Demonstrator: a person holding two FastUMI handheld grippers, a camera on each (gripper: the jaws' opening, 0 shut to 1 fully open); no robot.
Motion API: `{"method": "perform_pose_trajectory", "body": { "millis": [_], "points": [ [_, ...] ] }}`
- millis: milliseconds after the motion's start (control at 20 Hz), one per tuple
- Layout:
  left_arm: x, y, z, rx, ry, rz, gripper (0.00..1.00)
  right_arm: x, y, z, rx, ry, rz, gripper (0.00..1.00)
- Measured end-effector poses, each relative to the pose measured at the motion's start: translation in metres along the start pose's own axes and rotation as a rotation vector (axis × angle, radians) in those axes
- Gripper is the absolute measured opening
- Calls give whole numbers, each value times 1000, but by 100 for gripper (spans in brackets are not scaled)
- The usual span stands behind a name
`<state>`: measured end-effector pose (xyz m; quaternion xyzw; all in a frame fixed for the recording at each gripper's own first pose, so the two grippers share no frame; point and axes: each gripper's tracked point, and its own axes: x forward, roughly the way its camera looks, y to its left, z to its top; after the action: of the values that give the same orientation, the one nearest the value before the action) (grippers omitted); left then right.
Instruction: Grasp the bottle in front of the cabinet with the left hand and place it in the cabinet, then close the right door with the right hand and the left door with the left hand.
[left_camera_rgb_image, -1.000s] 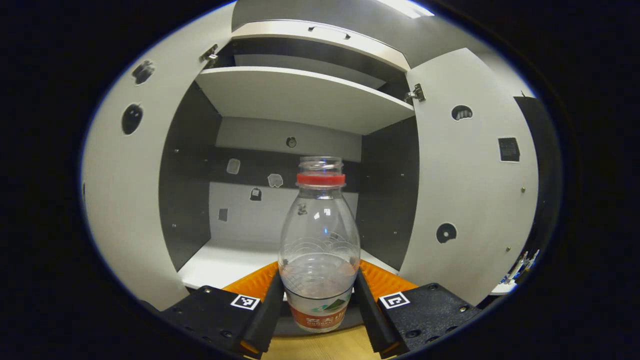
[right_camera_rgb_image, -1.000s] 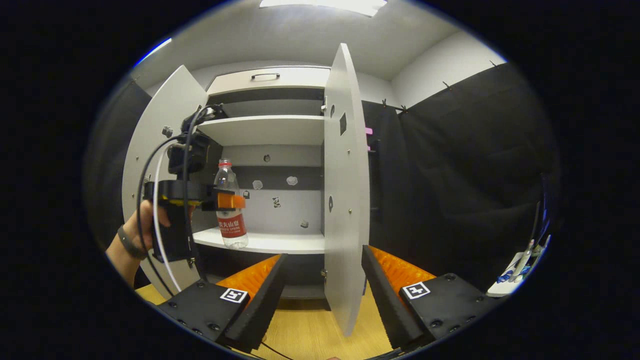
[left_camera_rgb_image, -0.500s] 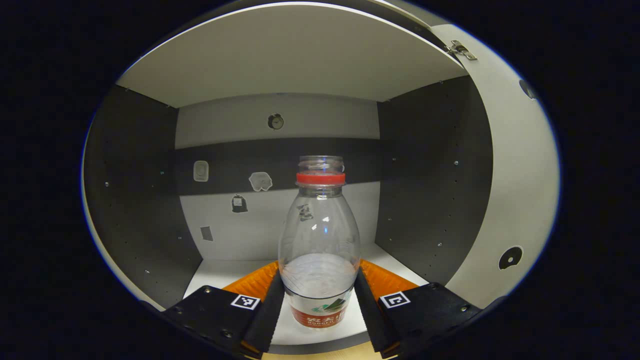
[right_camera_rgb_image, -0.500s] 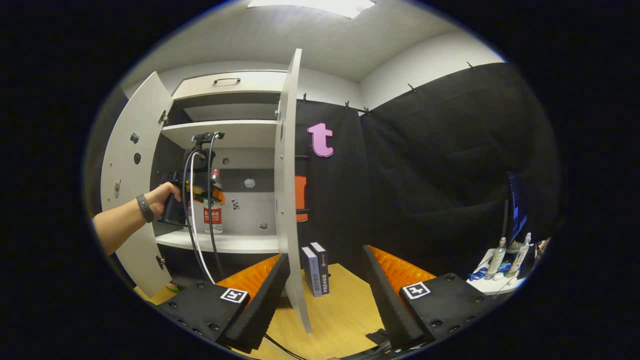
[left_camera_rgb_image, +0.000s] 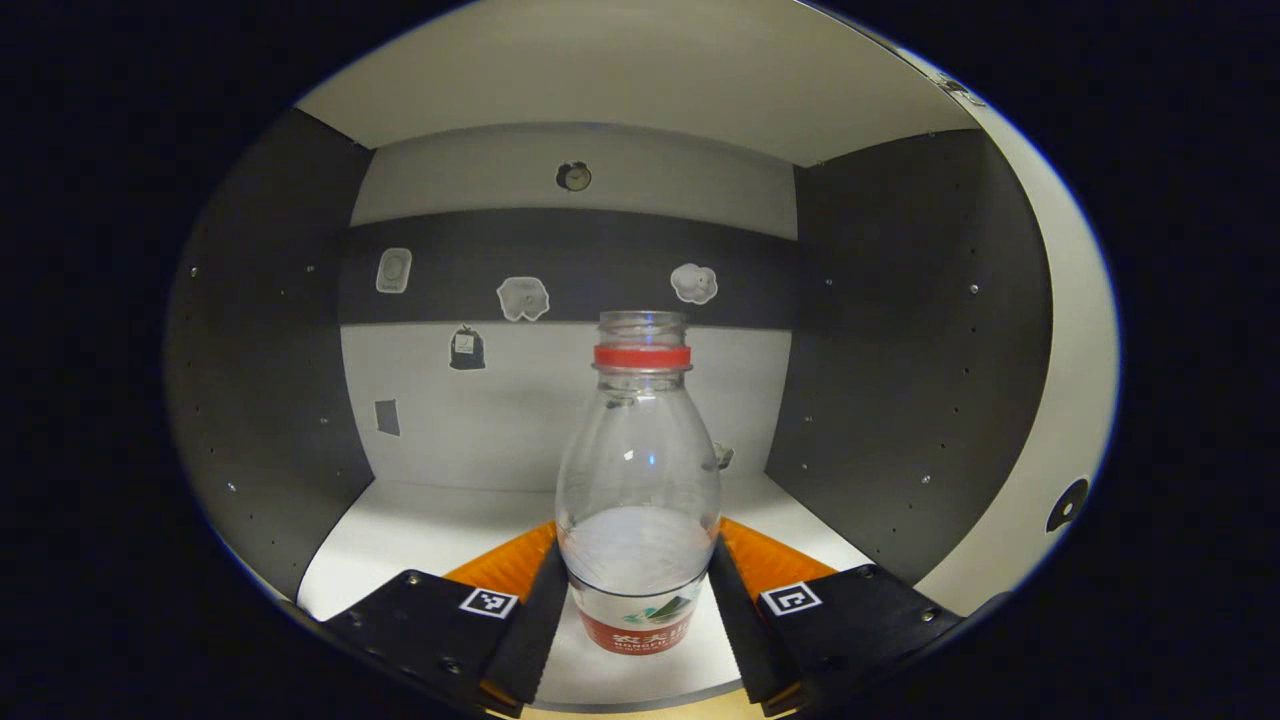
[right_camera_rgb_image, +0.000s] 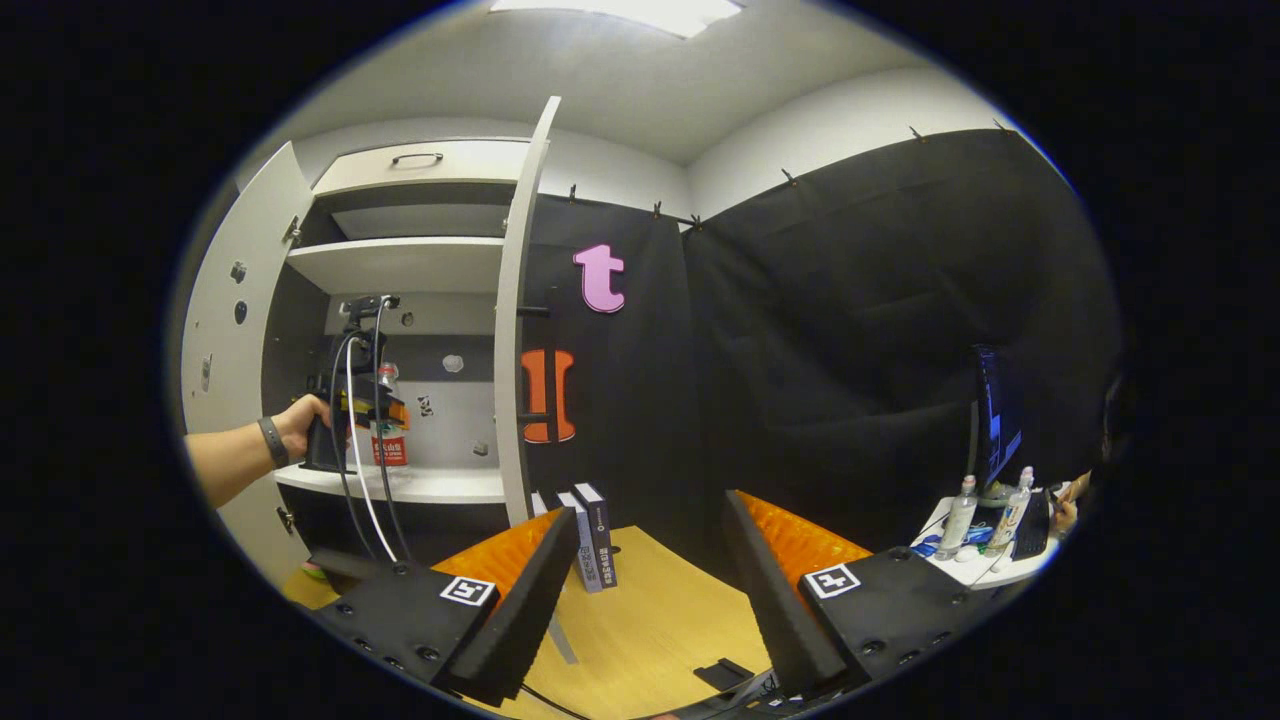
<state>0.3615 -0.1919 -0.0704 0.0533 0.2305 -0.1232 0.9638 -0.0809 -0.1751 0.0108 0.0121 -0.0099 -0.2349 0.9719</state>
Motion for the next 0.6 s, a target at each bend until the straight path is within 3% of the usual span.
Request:
{"method": "perform_pose_trajectory", "body": {
  "millis": [200, 250, 300, 600],
  "points": [
    [6, 6, -3, 10, -4, 5, 83, 1, -1, -2, 9, 5, -7, 96],
    [9, 7, -2, 7, -13, 5, 94, 2, -1, -3, 8, 6, -9, 96],
    [9, 5, -1, 1, -25, -3, 96, 1, -1, -3, 8, 8, -9, 96],
    [-31, 10, 49, -10, -209, 6, 95, -1, 6, -3, 16, 6, 13, 96]
  ]
}}
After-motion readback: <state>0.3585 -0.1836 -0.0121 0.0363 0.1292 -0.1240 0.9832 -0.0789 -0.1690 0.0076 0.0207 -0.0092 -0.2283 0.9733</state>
